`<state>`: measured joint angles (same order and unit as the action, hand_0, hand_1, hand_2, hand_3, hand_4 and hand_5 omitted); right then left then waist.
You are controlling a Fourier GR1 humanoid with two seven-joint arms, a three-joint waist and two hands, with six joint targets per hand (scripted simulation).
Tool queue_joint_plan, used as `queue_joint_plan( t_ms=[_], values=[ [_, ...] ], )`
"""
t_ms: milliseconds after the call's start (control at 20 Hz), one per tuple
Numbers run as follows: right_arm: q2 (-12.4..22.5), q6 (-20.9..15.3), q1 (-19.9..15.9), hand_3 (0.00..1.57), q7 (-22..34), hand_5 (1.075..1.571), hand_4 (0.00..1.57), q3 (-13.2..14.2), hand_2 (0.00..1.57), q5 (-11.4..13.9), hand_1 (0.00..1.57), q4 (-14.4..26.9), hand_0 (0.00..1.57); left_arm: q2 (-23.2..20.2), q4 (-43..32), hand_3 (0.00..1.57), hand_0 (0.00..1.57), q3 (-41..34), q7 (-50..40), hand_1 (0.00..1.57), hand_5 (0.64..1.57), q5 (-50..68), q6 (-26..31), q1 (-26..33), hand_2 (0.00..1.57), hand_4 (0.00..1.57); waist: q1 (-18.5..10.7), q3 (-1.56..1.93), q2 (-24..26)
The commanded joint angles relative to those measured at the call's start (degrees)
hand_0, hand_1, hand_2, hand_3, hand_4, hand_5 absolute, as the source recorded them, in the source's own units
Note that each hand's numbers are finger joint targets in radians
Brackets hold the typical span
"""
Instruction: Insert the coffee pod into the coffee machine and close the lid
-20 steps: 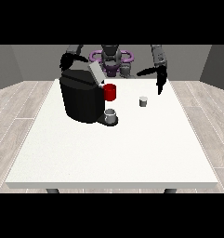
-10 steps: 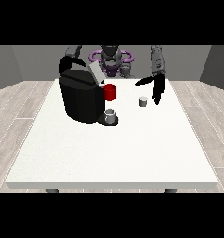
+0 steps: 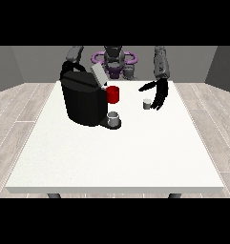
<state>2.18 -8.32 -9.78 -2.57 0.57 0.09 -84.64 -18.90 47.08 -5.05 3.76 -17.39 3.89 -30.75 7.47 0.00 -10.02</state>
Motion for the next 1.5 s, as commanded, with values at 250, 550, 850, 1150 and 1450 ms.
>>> queue_joint_plan(
  t_ms=[250, 550, 850, 1150, 1450],
  values=[
    [0.16, -1.04, -2.19, 0.0, 4.7, 1.571, 0.36, -1.4, 0.0, 2.05, 0.0, -0.88, 0.0, -3.86, -8.0, 0.47, 0.6, 1.37, 3.8, 0.6, 1.571, -6.81, -2.2, -2.4, 0.72, 0.0, 1.67, -0.03, -1.1],
    [-2.1, -3.68, -3.28, 0.0, 2.84, 1.571, 0.43, -1.95, 0.0, 3.32, 0.0, 0.53, 0.0, -3.61, -9.82, 0.55, 0.67, 2.98, 8.01, 0.67, 1.571, -11.61, -7.66, -3.4, 0.81, 0.0, 1.22, -0.03, -2.84],
    [-2.07, -2.25, 1.39, 0.0, -4.26, 1.571, 0.52, -1.29, 0.0, 1.73, 0.0, 4.41, 0.0, 0.33, -11.14, 0.74, 0.84, 2.74, 8.93, 0.84, 1.571, -13.37, -14.42, -2.45, 0.97, 0.39, 0.95, 0.0, -1.85],
    [0.17, 0.01, -3.6, 0.0, 1.36, 1.571, 0.51, 1.34, 0.0, -0.44, 0.0, 3.31, 0.0, -3.44, -14.11, 0.82, 0.93, 4.0, 7.78, 0.93, 1.571, -17.42, -12.49, -6.2, 1.04, 0.28, 2.0, -0.01, -1.18],
    [-1.49, -0.05, -0.72, 0.0, -1.27, 1.571, 0.52, -0.88, 0.0, -0.02, 0.0, 1.19, 0.0, -4.51, -16.74, 1.31, 1.23, 2.46, 12.06, 1.23, 1.571, -18.03, -14.1, -7.35, 1.36, 0.47, 3.41, -0.02, -2.37]
  ],
)
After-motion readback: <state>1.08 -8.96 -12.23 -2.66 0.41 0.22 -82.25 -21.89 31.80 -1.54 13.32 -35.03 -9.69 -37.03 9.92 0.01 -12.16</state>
